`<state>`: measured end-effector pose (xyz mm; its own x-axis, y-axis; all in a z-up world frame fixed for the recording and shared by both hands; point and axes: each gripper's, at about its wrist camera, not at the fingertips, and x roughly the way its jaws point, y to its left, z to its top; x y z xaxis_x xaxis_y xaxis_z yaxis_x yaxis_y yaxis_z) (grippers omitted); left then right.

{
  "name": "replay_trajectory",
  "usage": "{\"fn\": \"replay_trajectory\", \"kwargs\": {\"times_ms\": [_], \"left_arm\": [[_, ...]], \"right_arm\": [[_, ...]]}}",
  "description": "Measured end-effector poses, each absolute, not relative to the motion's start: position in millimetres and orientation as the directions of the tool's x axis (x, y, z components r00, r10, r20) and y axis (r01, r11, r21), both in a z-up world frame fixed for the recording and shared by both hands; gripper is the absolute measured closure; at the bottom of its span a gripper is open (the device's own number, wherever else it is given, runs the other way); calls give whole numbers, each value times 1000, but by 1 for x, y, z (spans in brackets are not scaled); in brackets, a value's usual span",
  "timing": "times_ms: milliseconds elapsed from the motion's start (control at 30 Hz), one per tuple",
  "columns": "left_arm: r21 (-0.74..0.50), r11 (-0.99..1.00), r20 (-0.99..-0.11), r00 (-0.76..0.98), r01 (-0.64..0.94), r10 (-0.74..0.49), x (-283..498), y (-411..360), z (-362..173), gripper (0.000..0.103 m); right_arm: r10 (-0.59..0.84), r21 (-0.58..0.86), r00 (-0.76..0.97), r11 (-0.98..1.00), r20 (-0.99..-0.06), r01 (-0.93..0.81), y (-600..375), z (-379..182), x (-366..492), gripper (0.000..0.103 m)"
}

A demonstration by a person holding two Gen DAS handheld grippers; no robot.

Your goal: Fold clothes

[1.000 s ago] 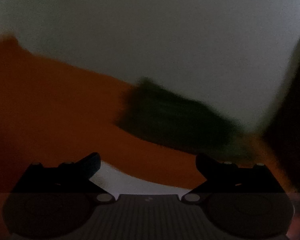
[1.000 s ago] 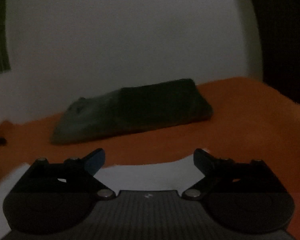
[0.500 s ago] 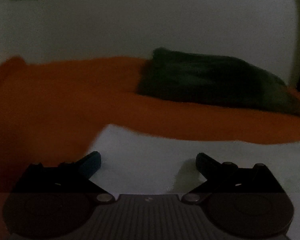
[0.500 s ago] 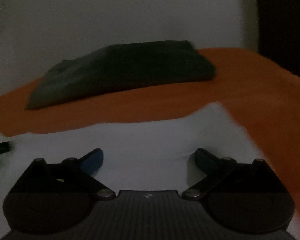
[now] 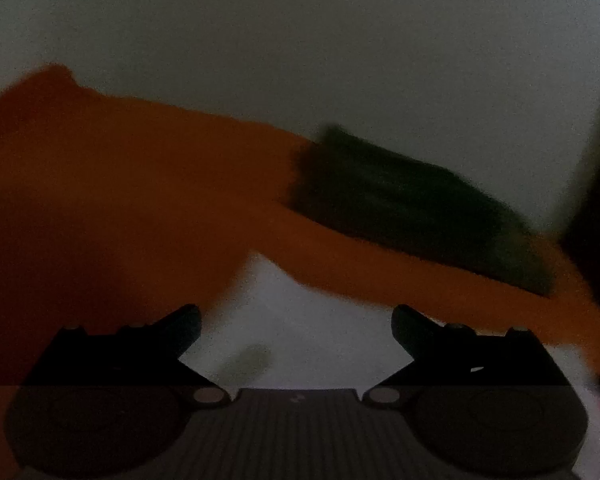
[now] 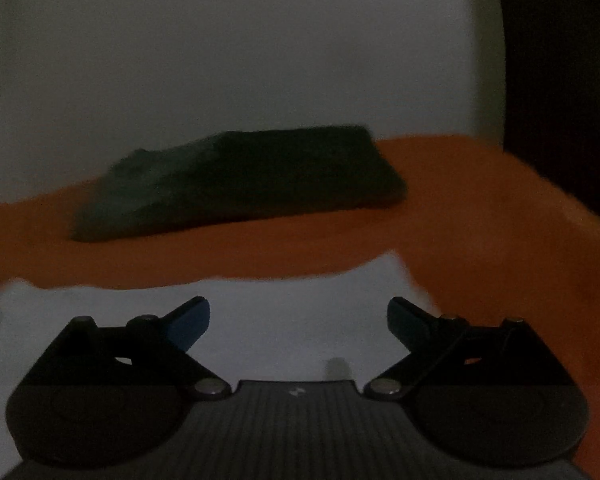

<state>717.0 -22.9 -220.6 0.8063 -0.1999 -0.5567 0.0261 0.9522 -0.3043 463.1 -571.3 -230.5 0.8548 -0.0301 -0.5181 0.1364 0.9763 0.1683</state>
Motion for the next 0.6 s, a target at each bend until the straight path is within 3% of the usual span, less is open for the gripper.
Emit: {"fn": "replay_trajectory", "kwargs": {"times_ms": [100, 233, 333, 467, 533, 600], "left_arm": [[-247, 960, -557, 791, 133, -253, 660, -71, -232, 0], [-16, 997, -616, 785, 75, -69, 615, -79, -280, 0], [5, 999, -551, 834, 31, -23, 604, -22, -289, 0], [0, 999, -597, 802, -32, 26, 625, 33, -288, 0], [-36, 999, -627, 779, -1, -22, 628, 52, -286, 0], [47, 999, -648, 761, 8, 25, 636, 53, -277, 0]], "right_arm": [[21, 275, 844, 950, -536, 151, -536, -239, 420, 2], [-29, 120, 862, 987, -506, 104, -507, -260, 385, 3], [-37, 95, 881, 991, -471, 93, -533, -271, 377, 3], [-115, 16, 854, 990, -508, 143, -596, -288, 371, 4], [-211, -49, 820, 974, -532, 219, -627, -291, 360, 4], [-274, -47, 786, 953, -554, 299, -663, -287, 351, 4]]}}
